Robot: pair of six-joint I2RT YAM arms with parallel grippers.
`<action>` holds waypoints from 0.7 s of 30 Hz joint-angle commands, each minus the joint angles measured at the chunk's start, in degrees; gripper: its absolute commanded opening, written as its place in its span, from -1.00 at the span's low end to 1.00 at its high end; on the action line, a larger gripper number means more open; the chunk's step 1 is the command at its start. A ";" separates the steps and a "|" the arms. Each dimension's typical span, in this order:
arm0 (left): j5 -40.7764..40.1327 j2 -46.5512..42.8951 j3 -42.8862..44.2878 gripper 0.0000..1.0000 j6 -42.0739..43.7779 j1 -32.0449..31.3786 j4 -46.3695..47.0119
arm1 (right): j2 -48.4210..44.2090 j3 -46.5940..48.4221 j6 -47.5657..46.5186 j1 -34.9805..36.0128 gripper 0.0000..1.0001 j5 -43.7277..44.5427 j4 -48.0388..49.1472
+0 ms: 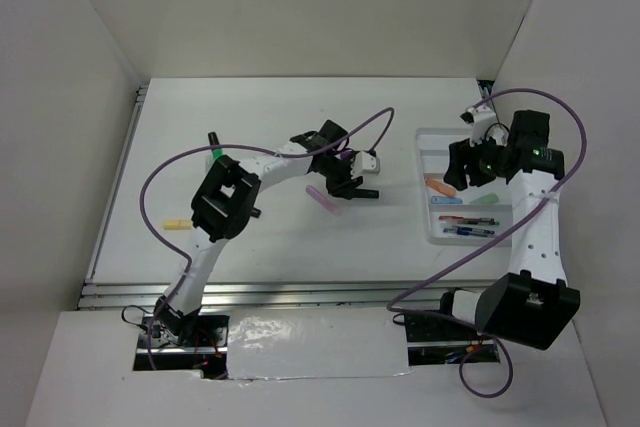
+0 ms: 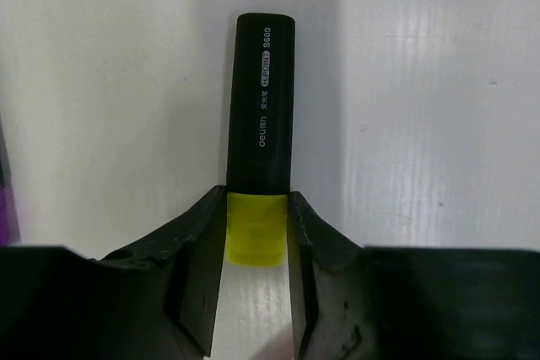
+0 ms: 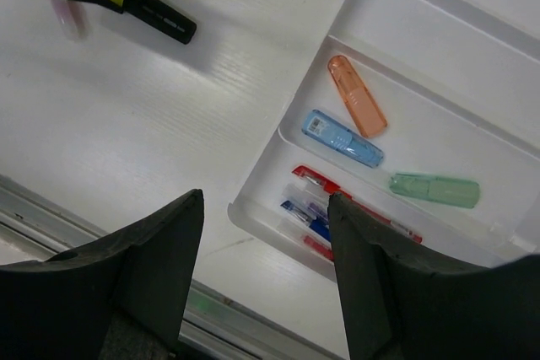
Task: Sort the stationery into containers
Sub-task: Grab a piece of stationery with the left arm, then pass the stationery from the left arm to the right
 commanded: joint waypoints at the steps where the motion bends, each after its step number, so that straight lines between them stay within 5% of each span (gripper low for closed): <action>1: 2.86 -3.87 -2.25 -0.59 -2.20 -0.17 -2.84 | -3.71 -3.13 -4.90 2.24 0.34 1.53 2.41; 8: 11.13 -8.01 0.64 -1.00 -14.06 -0.08 -9.25 | -16.72 -15.51 -15.00 9.70 0.25 3.21 11.80; 14: 19.66 -14.77 -5.75 -1.00 -28.91 0.01 -2.68 | -26.13 -21.85 -18.35 17.44 0.12 1.71 18.05; 21: 23.27 -20.75 -10.16 -1.00 -40.79 -0.25 3.21 | -27.63 -24.94 -19.68 36.42 0.01 8.82 23.15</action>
